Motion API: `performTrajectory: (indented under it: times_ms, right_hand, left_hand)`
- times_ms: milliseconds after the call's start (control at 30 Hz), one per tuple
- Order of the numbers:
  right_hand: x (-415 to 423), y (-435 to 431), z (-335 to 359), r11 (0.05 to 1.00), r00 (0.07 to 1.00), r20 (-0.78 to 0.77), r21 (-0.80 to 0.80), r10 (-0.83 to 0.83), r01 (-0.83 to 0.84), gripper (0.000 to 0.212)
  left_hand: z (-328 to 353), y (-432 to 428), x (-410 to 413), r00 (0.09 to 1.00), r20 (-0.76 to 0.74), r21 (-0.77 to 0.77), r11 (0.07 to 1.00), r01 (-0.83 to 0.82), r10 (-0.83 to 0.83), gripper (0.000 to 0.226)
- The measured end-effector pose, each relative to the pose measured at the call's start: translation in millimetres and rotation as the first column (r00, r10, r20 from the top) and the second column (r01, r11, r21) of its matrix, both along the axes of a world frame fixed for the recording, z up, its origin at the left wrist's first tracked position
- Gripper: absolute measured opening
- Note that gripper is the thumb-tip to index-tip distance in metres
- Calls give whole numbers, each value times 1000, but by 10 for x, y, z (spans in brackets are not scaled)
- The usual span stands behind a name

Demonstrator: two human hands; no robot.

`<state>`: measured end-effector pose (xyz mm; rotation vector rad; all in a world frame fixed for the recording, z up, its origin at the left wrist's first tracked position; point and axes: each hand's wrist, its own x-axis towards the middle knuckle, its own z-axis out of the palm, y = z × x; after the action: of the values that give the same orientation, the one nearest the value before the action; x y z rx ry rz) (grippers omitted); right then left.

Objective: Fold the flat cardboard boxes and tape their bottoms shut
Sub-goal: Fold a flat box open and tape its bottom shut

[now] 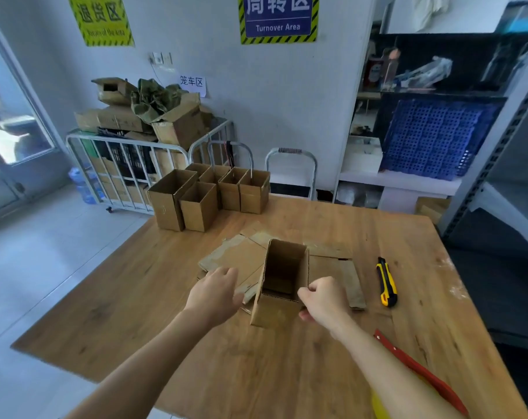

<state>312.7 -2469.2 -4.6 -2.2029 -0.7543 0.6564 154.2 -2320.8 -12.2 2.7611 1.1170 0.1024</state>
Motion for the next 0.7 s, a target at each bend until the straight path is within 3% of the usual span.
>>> performTrajectory:
  times_ms: [167, 533, 700]
  right_hand:
    - [249, 377, 135, 998, 999, -29, 37, -44, 45, 26]
    - [1008, 1765, 212, 981, 979, 80, 54, -188, 185, 32]
    - [1475, 2527, 0, 976, 966, 144, -10, -214, 218, 30]
  left_hand:
    - [162, 451, 226, 999, -19, 60, 997, 48, -47, 44]
    - [313, 1809, 1078, 979, 22, 111, 974, 200, -203, 41]
    - [137, 2460, 1429, 963, 58, 156, 955, 251, -263, 39]
